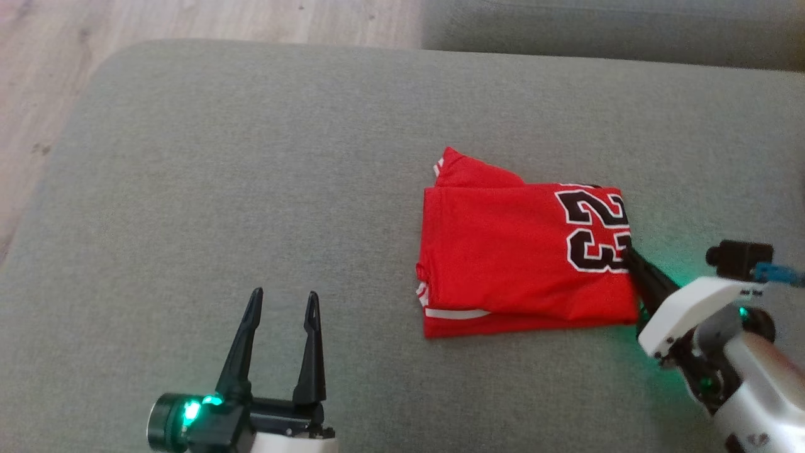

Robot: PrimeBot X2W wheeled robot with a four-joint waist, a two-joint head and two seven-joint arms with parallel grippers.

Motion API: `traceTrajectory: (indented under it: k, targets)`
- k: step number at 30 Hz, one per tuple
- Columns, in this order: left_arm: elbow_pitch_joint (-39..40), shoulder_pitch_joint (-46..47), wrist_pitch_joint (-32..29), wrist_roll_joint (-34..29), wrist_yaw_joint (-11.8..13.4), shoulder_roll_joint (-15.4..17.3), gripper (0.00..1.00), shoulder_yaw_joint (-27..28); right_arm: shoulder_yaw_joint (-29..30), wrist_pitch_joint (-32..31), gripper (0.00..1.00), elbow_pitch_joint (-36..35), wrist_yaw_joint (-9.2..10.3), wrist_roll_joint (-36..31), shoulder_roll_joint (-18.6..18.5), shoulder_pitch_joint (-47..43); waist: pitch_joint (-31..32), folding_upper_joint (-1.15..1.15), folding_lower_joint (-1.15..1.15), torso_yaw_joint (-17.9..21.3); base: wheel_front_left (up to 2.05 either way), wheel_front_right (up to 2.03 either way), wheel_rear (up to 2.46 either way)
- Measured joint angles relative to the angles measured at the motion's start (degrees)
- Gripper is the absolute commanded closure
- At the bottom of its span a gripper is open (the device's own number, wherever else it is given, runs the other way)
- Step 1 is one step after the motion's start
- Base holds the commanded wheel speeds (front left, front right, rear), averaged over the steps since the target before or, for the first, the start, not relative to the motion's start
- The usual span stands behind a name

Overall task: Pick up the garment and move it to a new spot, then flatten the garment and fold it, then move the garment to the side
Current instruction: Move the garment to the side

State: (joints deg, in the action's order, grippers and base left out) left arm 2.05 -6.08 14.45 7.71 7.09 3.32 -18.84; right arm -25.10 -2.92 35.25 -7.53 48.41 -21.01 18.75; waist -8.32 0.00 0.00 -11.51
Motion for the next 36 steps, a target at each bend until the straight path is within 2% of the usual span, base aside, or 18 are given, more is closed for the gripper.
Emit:
traceTrajectory:
  k: [6, 16, 25, 34, 35, 36]
  targets:
    - [0.16, 1.50, 0.00, 0.38, 0.13, -0.01, 0.00, -0.31, -2.65, 0.78, 1.00, -2.45, 0.00, 1.77, -5.44, 5.86, -2.28, 0.00, 0.00, 2.71, 0.00, 0.00, 0.00]
    - [0.22, 5.98, 0.01, 0.38, 0.58, -0.07, 0.00, -1.49, -1.81, 0.75, 1.00, -6.20, 0.00, 0.85, -15.64, 15.67, -7.49, 0.00, 0.01, 7.75, 0.00, 0.00, 0.00]
    - [-0.03, 8.71, 0.01, 0.20, 0.81, -0.11, 0.00, -2.05, 5.10, 0.31, 1.00, -9.67, 0.00, -1.62, -24.01, 16.50, -10.42, 0.00, 0.00, 11.90, 0.00, 0.00, 0.00]
    - [-0.36, 9.48, 0.01, -0.32, 0.80, -0.11, 0.00, -2.26, 14.94, 0.38, 1.00, -8.50, 0.00, -5.55, -25.95, 13.10, -11.89, 0.00, 0.00, 13.48, 0.00, 0.00, 0.00]
    - [-0.38, 9.69, 0.01, -0.32, 0.79, -0.11, 0.00, -2.26, 16.28, 0.38, 0.85, -7.76, 0.00, -6.30, -25.94, 12.66, -11.97, 0.00, 0.00, 13.48, 0.00, 0.00, 0.00]
    - [-0.42, 9.82, 0.01, -0.33, 0.78, -0.11, 0.00, -2.26, 17.50, 0.38, 0.00, -6.94, 0.00, -7.17, -25.86, 12.24, -11.99, 0.00, 0.00, 13.43, 0.00, 0.00, 0.00]
